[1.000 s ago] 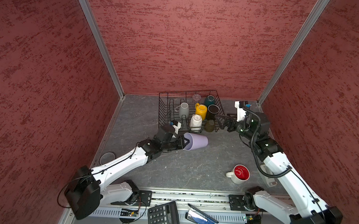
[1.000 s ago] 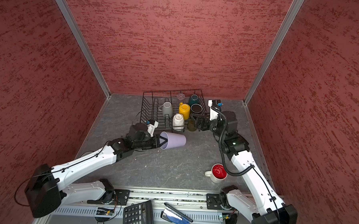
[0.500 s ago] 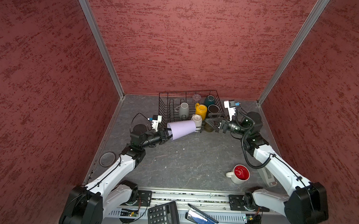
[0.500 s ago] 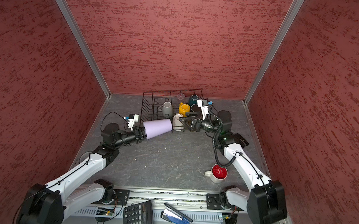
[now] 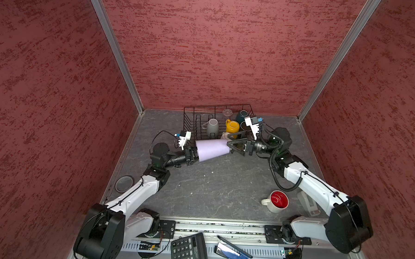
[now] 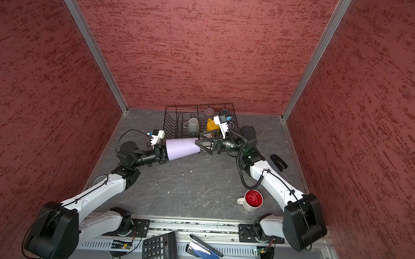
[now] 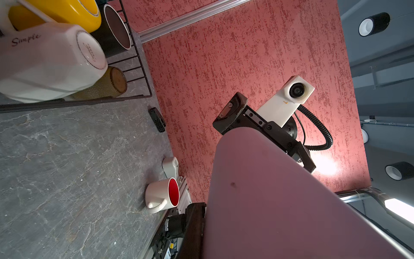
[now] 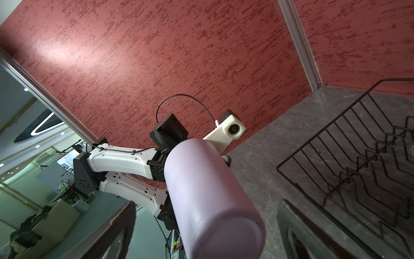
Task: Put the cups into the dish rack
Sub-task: 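Lift the lilac cup toward the rack while right moves to meet it, then close the right gripper on the lilac cup beside the left gripper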
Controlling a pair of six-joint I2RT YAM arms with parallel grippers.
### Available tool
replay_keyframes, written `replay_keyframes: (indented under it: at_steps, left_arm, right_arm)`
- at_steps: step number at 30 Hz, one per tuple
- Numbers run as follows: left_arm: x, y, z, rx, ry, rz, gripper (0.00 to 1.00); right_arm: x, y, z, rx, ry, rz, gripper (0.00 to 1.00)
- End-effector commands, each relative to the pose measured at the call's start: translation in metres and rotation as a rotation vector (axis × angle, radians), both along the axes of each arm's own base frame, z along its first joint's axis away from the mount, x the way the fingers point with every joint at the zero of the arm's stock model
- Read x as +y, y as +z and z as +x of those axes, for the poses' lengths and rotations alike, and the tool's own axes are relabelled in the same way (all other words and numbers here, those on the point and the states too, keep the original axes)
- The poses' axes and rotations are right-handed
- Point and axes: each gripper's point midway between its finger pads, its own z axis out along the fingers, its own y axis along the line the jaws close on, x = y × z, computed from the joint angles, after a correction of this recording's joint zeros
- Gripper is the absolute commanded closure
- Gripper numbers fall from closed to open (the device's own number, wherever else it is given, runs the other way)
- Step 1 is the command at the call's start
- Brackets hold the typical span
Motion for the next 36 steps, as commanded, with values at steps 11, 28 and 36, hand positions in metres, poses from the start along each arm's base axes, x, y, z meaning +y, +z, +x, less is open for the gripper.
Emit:
replay_keyframes:
  at_steps: [11,28,36]
  left_arm:
    - [0.006,0.014,0.0,-0.037,0.005,-0.022,1.0]
    - [0.014,0.016,0.005,-0.032,0.028,-0.036,1.0]
    - [0.019,0.018,0.007,-0.033,0.044,-0.036,1.0]
  right_arm:
    - [0.036,-0.006,-0.008,0.0,0.065,-0.028,0.01]
    - [0.062,-0.019,-0.004,0.039,0.107,-0.075,0.17]
    - [0.068,-0.016,-0.002,0.036,0.111,-0.078,0.37]
